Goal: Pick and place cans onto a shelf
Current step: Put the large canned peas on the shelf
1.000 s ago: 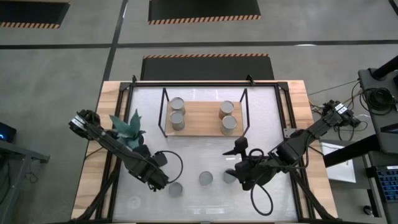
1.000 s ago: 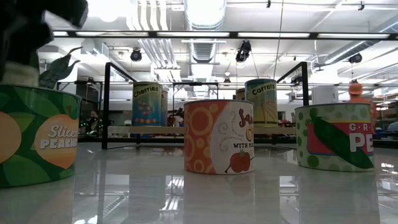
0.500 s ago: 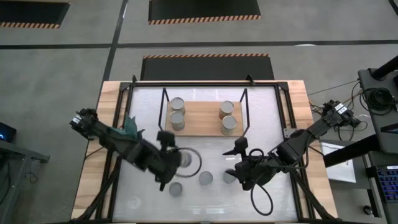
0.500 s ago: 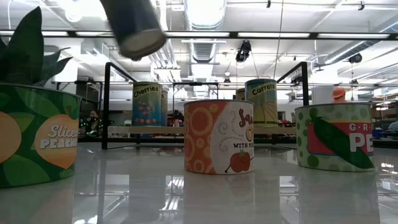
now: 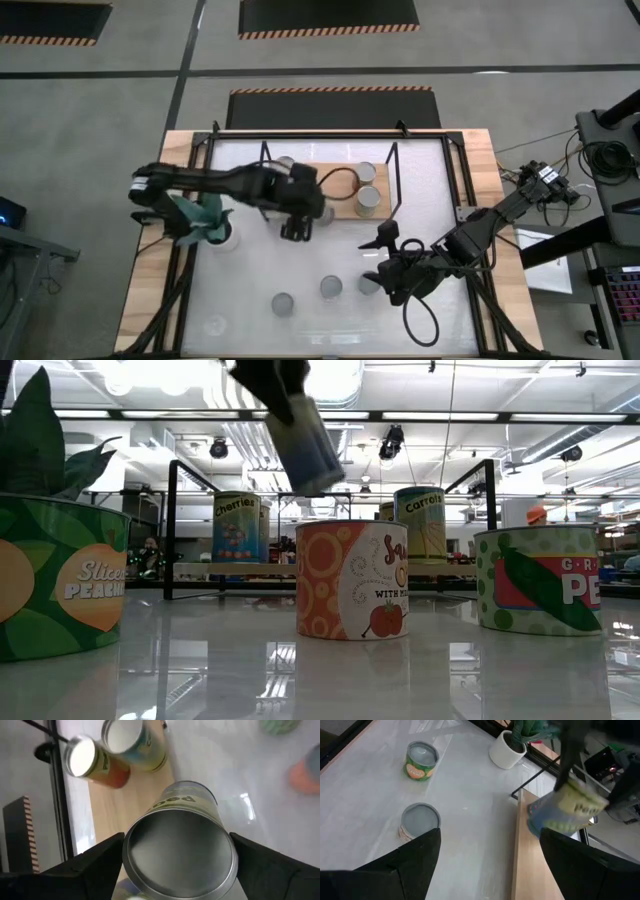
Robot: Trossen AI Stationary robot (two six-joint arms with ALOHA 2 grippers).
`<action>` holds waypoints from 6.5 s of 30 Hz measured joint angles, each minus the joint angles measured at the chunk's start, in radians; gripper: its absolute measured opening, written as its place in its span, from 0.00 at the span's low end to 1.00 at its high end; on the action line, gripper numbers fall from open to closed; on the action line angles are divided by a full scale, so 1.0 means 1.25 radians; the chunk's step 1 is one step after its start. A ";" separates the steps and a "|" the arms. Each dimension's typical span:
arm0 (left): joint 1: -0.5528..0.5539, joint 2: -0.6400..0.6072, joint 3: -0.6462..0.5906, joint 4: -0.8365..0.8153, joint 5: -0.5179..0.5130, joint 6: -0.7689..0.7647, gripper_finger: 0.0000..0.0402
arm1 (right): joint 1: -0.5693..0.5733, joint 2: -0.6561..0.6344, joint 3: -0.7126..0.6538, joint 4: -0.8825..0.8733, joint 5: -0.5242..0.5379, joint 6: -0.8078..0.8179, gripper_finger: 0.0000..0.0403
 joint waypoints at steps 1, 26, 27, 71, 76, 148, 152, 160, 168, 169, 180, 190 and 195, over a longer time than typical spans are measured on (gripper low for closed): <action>0.013 0.010 0.000 0.000 0.003 0.014 0.78 | 0.000 0.000 0.000 -0.002 0.000 0.000 0.81; 0.106 0.132 0.004 0.050 0.005 0.095 0.85 | 0.000 -0.001 0.000 -0.012 0.000 0.025 0.81; 0.108 0.132 0.002 0.057 0.005 0.096 0.85 | 0.000 -0.001 0.000 -0.012 0.000 0.025 0.81; -0.142 -0.050 -0.548 0.802 -0.291 -0.210 0.01 | -0.207 0.000 0.052 0.008 0.032 0.027 0.81; -0.135 -0.050 -0.550 0.790 -0.293 -0.210 0.01 | -0.373 0.007 0.115 0.012 -0.251 -0.021 0.76; 0.004 -0.051 -0.546 0.762 -0.170 -0.200 0.00 | -0.659 0.294 0.222 -0.168 -0.477 -0.120 0.03; 0.004 -0.051 -0.546 0.754 -0.176 -0.204 0.00 | -0.655 0.288 0.222 -0.195 -0.481 -0.102 0.03; 0.008 -0.051 -0.546 0.749 -0.185 -0.214 0.00 | -0.652 0.270 0.222 -0.233 -0.488 -0.080 0.03; 0.008 -0.051 -0.546 0.755 -0.209 -0.220 0.00 | -0.651 0.236 0.225 -0.226 -0.486 -0.040 0.03; 0.008 -0.051 -0.546 0.755 -0.214 -0.220 0.00 | -0.651 0.232 0.226 -0.225 -0.487 -0.031 0.03; 0.008 -0.052 -0.546 0.754 -0.215 -0.232 0.00 | -0.648 0.237 0.226 -0.223 -0.475 0.011 0.03; 0.006 -0.057 -0.546 0.750 -0.213 -0.232 0.00 | -0.646 0.250 0.208 -0.173 -0.431 0.028 0.03; -0.007 -0.085 -0.545 0.747 -0.212 -0.232 0.00 | -0.638 0.262 0.185 -0.169 -0.423 0.046 0.03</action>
